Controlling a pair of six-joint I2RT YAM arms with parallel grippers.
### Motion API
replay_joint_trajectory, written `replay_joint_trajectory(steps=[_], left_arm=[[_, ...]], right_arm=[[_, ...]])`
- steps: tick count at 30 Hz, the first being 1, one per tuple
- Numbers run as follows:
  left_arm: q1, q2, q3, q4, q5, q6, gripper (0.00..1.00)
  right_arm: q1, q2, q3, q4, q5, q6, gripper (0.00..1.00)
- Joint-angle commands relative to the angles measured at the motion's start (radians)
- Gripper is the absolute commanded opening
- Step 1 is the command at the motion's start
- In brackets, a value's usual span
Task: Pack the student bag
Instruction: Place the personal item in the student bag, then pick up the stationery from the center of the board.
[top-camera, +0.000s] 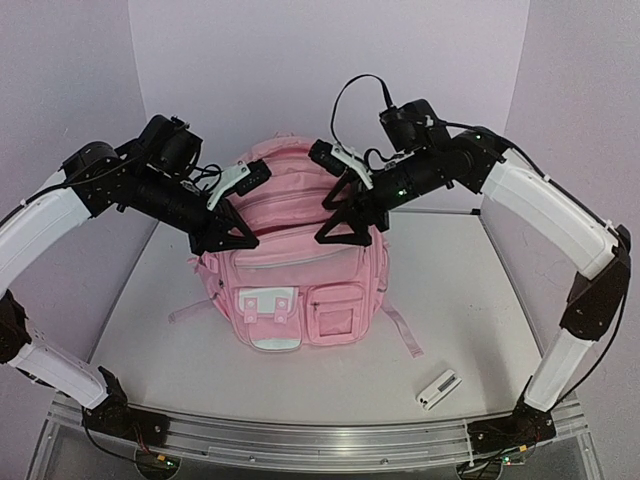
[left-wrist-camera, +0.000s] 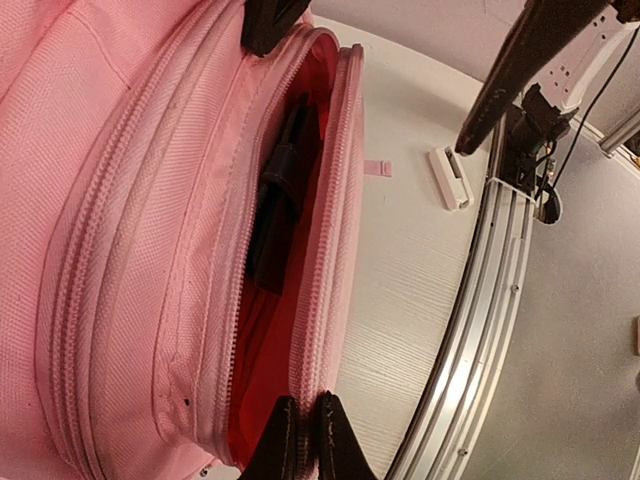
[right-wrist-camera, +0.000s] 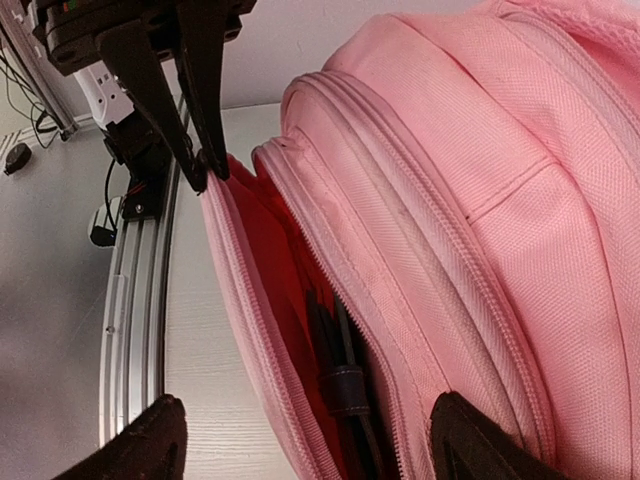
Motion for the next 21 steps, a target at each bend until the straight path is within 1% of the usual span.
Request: replay_joint_trajectory(steps=[1,4,5,6,8,11,13,15,19,21], left_arm=[[0.007,-0.043,-0.018,0.054,-0.075,-0.046,0.0],[0.007,-0.052,-0.039,0.105,-0.091,-0.077,0.01],[0.006,-0.055,-0.044,0.114,-0.1,-0.088,0.02],[0.007,-0.059,-0.049,0.126,-0.107,-0.098,0.07],[0.008,-0.069,-0.062,0.143,-0.107,-0.117,0.21],[0.008,-0.1,-0.098,0.178,-0.075,-0.143,0.38],[0.009,-0.124,-0.13,0.207,-0.035,-0.157,0.49],[0.01,-0.141,-0.159,0.237,-0.014,-0.174,0.57],[0.014,-0.164,-0.203,0.266,-0.026,-0.227,0.72],[0.016,-0.18,-0.22,0.273,-0.037,-0.252,0.77]], right_arm=[[0.0,-0.13,-0.077,0.17,0.055,0.167,0.92],[-0.001,-0.207,-0.179,0.264,0.18,0.304,0.95],[-0.001,-0.235,-0.207,0.284,0.229,0.35,0.96],[0.0,-0.259,-0.233,0.299,0.275,0.387,0.97],[-0.001,-0.315,-0.297,0.325,0.396,0.484,0.98],[-0.008,-0.377,-0.379,0.334,0.617,0.625,0.98],[-0.036,-0.413,-0.444,0.333,0.737,0.713,0.98],[-0.072,-0.441,-0.516,0.333,0.778,0.788,0.98],[-0.127,-0.435,-0.664,0.331,0.776,0.929,0.98],[-0.149,-0.438,-0.742,0.331,0.78,1.017,0.98]])
